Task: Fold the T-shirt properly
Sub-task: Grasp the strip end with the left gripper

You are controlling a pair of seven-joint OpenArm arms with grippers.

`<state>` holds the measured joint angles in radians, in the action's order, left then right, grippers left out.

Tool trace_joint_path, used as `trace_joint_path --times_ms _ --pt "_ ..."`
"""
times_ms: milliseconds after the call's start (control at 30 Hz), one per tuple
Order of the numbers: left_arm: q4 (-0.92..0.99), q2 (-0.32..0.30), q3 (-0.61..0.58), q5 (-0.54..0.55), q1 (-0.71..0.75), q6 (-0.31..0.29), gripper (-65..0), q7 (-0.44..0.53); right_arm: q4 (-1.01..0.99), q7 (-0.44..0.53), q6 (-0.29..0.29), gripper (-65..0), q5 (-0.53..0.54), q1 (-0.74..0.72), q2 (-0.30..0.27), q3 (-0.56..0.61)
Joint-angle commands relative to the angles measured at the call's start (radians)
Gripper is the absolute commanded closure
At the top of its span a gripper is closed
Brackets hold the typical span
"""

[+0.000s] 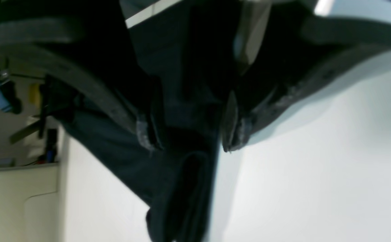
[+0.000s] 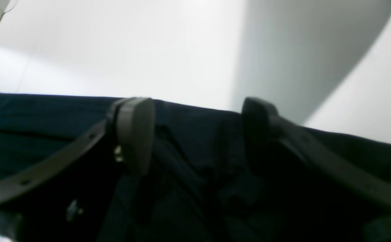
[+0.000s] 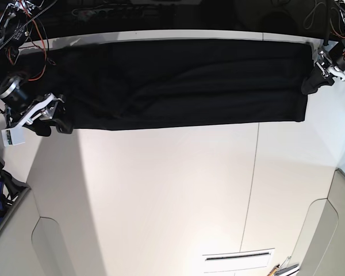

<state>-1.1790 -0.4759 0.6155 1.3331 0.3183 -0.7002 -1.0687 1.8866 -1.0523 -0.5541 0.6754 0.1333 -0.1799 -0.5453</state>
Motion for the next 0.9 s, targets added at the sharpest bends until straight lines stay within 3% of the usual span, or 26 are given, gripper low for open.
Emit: trace_joint_path --times_ms 0,267,400,533,733,867 --pt "-0.011 -0.003 0.002 -0.010 0.000 0.002 -31.7 -0.012 0.018 0.024 -0.003 -40.3 0.010 -0.011 -0.010 0.004" --pt "-0.011 0.058 0.002 -0.007 -0.002 0.002 -31.6 -0.005 0.018 0.024 -0.003 -40.3 0.009 -0.011 -0.011 0.009" --pt "-0.011 0.061 0.002 -0.024 -0.002 0.002 -31.3 -0.013 0.018 0.024 -0.003 -40.3 0.008 -0.011 -0.011 0.009" --pt "-0.011 0.060 0.002 -0.079 -0.002 0.002 -25.1 -0.013 0.018 0.024 0.000 -40.3 -0.005 -0.011 -0.011 0.009" --pt "-0.011 0.060 0.002 -0.090 -0.002 0.002 -24.9 -0.013 0.018 0.024 0.000 -40.3 -0.006 -0.011 -0.011 0.009" --pt "-0.011 0.060 0.002 -0.095 -0.003 0.002 -11.8 -0.011 0.018 0.024 0.000 -40.3 -0.006 -0.011 -0.011 0.009"
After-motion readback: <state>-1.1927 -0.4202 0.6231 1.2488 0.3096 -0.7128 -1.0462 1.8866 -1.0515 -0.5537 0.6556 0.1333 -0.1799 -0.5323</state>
